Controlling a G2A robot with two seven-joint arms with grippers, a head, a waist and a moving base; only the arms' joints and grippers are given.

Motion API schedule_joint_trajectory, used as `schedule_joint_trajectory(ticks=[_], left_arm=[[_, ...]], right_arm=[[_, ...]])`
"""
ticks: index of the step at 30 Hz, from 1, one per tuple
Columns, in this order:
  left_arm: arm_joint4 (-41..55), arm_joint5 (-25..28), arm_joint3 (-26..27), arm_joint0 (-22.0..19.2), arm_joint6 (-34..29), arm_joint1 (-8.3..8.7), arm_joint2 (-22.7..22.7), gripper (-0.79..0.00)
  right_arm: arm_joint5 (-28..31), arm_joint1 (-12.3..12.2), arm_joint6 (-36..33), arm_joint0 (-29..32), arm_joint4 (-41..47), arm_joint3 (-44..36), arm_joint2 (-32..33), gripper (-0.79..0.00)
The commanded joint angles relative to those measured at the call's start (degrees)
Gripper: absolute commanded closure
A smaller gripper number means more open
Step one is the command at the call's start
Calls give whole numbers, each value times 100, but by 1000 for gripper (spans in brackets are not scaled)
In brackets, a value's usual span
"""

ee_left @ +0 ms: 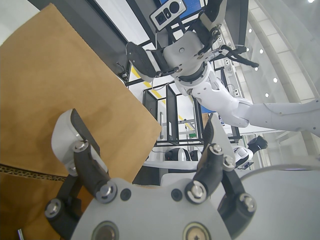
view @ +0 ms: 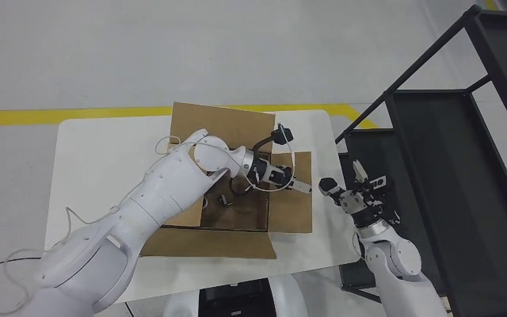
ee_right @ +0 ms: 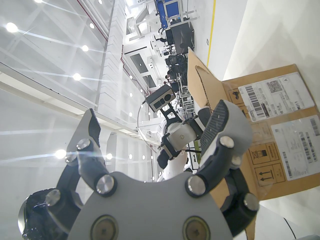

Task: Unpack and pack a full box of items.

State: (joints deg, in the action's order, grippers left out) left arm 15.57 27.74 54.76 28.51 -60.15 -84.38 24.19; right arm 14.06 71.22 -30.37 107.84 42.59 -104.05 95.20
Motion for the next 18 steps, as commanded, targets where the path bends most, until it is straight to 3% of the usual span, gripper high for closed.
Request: schedule_joint_trajectory(ticks=[1, 6, 11, 18], left_arm=[[-10, 18, -54, -5, -4, -17, 39, -785], [2, 155, 20, 3, -11, 1, 224, -785], [-64, 226, 354, 87, 20, 133, 552, -785], [-333, -135, 954, 301, -306, 300, 768, -785]], right_arm=[[-36, 5, -20, -57, -21, 51, -77, -785], [-147, 13, 98, -221, -215, 273, -208, -785], [-243, 27, 297, -371, -415, 482, -363, -785], [41, 34, 264, -379, -223, 408, -232, -785]])
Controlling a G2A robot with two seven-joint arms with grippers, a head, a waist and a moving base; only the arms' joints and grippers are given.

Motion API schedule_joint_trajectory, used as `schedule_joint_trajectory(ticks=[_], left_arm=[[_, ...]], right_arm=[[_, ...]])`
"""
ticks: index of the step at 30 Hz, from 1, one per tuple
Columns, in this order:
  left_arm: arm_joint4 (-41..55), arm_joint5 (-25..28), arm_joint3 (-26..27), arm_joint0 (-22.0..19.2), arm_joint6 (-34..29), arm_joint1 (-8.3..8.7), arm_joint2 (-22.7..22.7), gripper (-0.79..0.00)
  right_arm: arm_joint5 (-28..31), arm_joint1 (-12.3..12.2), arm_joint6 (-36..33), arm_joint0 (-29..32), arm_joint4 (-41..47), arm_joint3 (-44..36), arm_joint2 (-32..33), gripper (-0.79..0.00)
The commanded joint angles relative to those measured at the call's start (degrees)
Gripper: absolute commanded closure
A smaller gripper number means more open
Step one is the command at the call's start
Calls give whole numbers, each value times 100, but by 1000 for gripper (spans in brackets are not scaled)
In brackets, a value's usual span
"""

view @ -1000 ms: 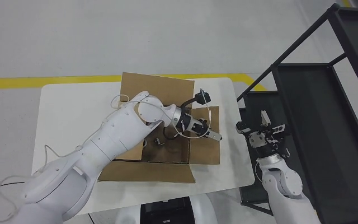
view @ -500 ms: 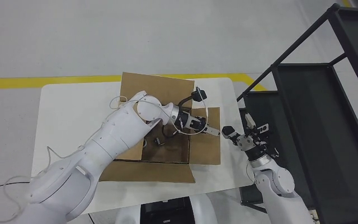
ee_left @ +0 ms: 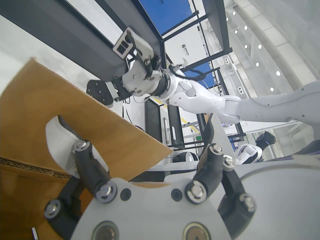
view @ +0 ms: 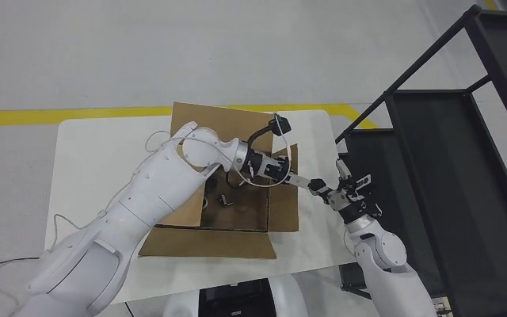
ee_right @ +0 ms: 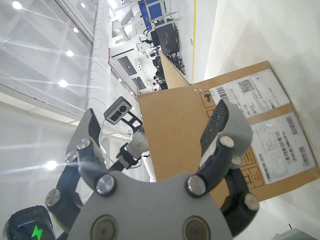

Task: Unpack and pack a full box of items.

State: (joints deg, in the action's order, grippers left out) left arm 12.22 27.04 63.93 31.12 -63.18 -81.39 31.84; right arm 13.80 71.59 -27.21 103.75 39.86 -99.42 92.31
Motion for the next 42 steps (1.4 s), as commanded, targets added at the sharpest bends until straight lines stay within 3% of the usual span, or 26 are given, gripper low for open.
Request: schedule_joint_trajectory(ticks=[1, 10, 18, 25, 37, 42], left_arm=[[-4, -92, 39, 61, 1, -4, -2, -785], [83, -70, -622, -15, 162, -243, -204, -785], [279, 170, -1280, -277, 3, -426, -200, -785], [292, 206, -1559, -408, -25, -558, -211, -785], [348, 253, -2034, -553, -114, -860, -355, -785], [304, 306, -2320, -578, -27, -1002, -429, -785]], right_arm=[[102, -6, -100, 72, 74, -107, 108, -785], [96, -31, -615, 558, 481, -618, 456, -785], [-111, -42, -1067, 683, 307, -598, 256, -785], [-139, -30, -951, 577, -43, -436, -37, -785], [337, -57, -1198, 1085, 235, -1008, 491, -785], [197, -62, -1475, 1269, 365, -1376, 430, -785]])
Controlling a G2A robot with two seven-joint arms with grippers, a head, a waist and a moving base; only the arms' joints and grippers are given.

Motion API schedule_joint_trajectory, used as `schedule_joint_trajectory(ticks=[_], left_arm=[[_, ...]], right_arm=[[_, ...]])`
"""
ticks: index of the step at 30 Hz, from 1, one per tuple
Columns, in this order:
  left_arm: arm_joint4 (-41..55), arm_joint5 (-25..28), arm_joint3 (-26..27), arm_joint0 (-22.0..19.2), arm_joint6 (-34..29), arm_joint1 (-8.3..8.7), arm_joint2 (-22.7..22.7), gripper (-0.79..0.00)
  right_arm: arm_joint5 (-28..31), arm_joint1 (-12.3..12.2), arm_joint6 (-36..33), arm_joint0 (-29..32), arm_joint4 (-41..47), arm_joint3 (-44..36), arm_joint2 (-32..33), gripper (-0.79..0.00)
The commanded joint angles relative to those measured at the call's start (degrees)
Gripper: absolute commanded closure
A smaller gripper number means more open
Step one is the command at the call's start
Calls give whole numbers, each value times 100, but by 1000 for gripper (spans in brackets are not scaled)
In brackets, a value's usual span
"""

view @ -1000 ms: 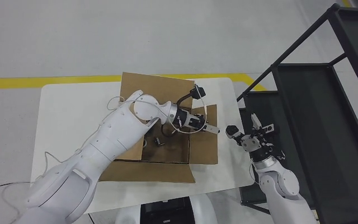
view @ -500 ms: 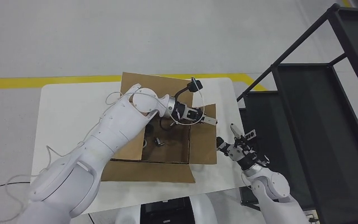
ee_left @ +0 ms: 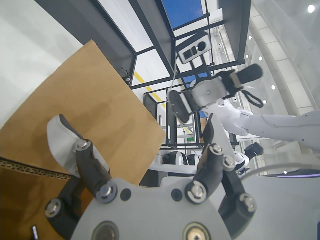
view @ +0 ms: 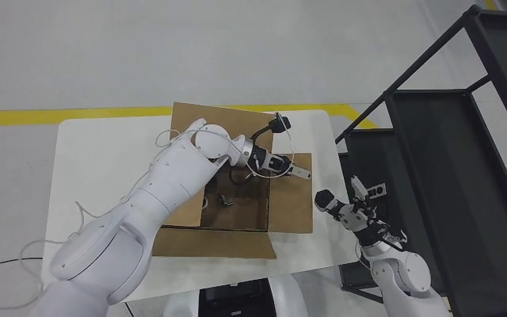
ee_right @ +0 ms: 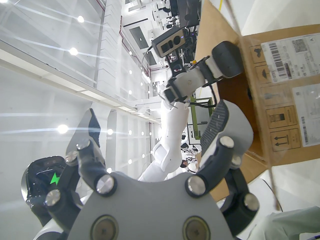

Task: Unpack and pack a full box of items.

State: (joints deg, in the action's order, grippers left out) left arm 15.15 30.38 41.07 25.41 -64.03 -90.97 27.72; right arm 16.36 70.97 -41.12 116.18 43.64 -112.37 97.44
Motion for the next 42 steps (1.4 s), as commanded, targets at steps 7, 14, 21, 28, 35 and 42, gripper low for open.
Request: schedule_joint_trajectory(ticks=[7, 14, 21, 28, 35, 42], left_arm=[[-3, 84, -299, -60, 186, -252, -81, -785], [56, 360, -432, -77, 367, -318, 54, -785], [83, 772, -172, 66, 264, -25, 536, -785], [-75, 473, 1204, 765, -46, 583, 1380, -785], [-723, -554, 3583, 2238, -708, 1340, 2761, -785], [-1208, -1455, 5532, 3550, -1133, 1802, 4099, -785]], right_arm=[[-385, 19, -5, -154, -499, -66, -769, -785], [-479, 37, 385, -519, -890, 393, -1112, -785], [-576, 31, 598, -839, -867, 786, -1076, -785], [-504, 27, 618, -985, -895, 881, -1113, -785], [-455, 12, 506, -1041, -1120, 945, -1206, -785], [-414, 13, 547, -1165, -1309, 1000, -1369, -785]])
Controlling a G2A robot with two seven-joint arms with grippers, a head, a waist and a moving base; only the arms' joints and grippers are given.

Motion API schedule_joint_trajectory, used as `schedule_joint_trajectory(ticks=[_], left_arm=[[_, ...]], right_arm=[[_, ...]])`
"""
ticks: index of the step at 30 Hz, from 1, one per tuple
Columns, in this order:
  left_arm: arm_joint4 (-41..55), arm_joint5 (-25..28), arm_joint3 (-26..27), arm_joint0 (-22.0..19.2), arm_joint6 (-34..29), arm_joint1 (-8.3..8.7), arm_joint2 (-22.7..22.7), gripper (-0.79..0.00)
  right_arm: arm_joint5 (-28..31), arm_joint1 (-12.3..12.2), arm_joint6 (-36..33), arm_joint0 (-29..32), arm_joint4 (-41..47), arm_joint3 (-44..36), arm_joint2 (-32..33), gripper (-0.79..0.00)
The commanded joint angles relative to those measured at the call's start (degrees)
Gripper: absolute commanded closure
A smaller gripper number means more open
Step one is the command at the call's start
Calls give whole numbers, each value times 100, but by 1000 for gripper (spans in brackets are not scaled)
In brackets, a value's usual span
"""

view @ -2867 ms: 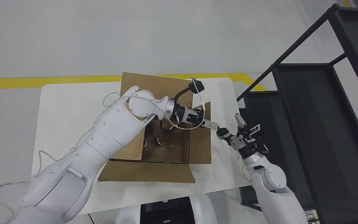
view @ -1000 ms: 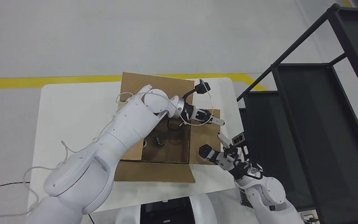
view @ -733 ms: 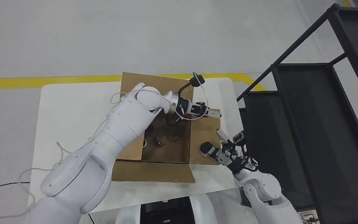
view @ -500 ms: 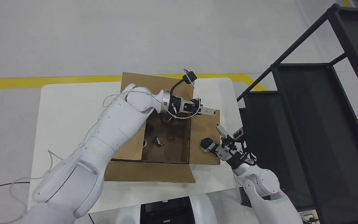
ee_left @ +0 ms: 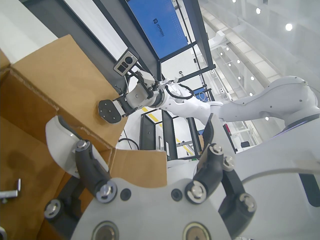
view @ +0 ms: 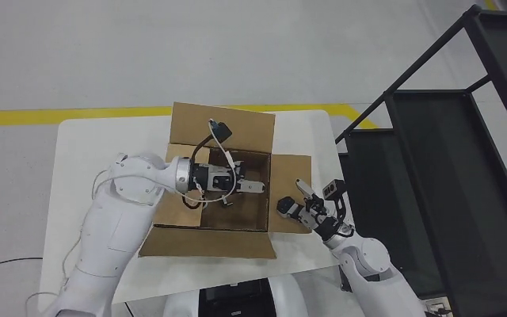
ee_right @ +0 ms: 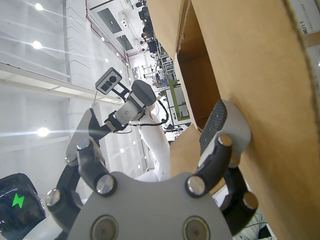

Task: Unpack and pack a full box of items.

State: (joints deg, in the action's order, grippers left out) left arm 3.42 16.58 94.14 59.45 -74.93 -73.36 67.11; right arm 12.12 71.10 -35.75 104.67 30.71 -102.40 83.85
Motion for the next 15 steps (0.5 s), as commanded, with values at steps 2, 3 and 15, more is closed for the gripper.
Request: schedule_joint_trajectory(ticks=[2, 3, 15], left_arm=[[-46, -185, 453, 327, -143, 108, 374, -785], [-40, -248, 509, 393, -194, 136, 460, -785], [-15, -302, 589, 454, -276, 177, 582, -785]], right_arm=[[26, -1, 36, -39, -46, 0, -33, -785], [35, -1, 46, -48, -48, -3, -42, -785], [58, -5, 87, -58, -30, -4, -70, -785]])
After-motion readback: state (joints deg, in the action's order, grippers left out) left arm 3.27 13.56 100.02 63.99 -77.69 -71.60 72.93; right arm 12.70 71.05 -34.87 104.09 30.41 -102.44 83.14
